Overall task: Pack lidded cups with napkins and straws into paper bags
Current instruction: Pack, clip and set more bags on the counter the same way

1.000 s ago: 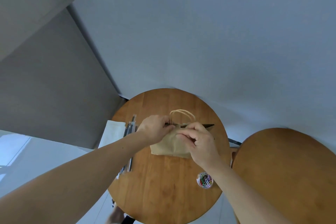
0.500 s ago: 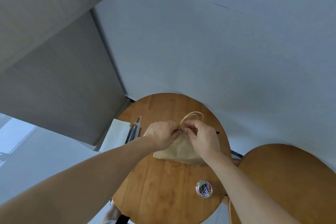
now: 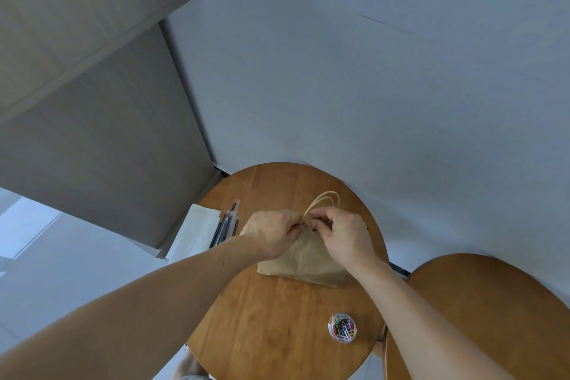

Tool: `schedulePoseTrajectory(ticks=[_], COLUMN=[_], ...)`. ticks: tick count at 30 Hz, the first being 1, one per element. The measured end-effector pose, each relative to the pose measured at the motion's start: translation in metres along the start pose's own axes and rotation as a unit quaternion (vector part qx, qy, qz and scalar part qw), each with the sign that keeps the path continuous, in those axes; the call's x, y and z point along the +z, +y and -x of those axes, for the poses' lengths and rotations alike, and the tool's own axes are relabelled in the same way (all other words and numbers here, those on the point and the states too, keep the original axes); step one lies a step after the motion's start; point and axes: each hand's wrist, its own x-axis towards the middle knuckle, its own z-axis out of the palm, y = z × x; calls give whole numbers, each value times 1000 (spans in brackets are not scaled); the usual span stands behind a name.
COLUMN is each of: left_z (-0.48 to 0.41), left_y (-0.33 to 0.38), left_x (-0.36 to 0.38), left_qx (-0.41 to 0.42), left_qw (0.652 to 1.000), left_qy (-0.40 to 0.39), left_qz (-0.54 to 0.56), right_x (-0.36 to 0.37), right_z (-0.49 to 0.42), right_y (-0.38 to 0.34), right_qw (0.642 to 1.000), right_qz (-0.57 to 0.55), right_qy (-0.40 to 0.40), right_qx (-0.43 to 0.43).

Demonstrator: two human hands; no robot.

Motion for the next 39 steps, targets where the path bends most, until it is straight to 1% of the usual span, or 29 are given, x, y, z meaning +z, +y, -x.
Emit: schedulePoseTrajectory(ticks=[2, 6, 12, 15, 23, 27, 33, 39], left_z=[0, 0, -1, 0, 4, 6, 10, 11], left_y=[1, 1, 0, -1, 1, 5, 8, 7], left_x=[-1, -3, 1, 3, 14, 15, 17, 19], left_qx=[4, 2, 18, 21, 4, -18, -25, -14], left_qw=[1000, 1000, 1000, 1000, 998, 998, 997, 997], left_qy=[-7, -8, 10, 21, 47, 55, 60, 68], left_qz=[-1, 2, -3, -3, 28, 37, 39, 34], right_x=[2, 4, 7, 7, 6, 8, 6, 7], right_z=[-1, -5, -2, -3, -2, -5, -6, -4], right_y=[0, 0, 1, 2, 2, -2, -4, -4], right_qw=[1000, 1000, 997, 994, 982, 972, 971, 968], right_qz=[21, 27, 61, 87, 163, 203, 193, 207], right_qy=[-5, -12, 1, -20, -99, -114, -140, -142], right_qx=[-1, -2, -39, -57, -15, 23, 33, 33])
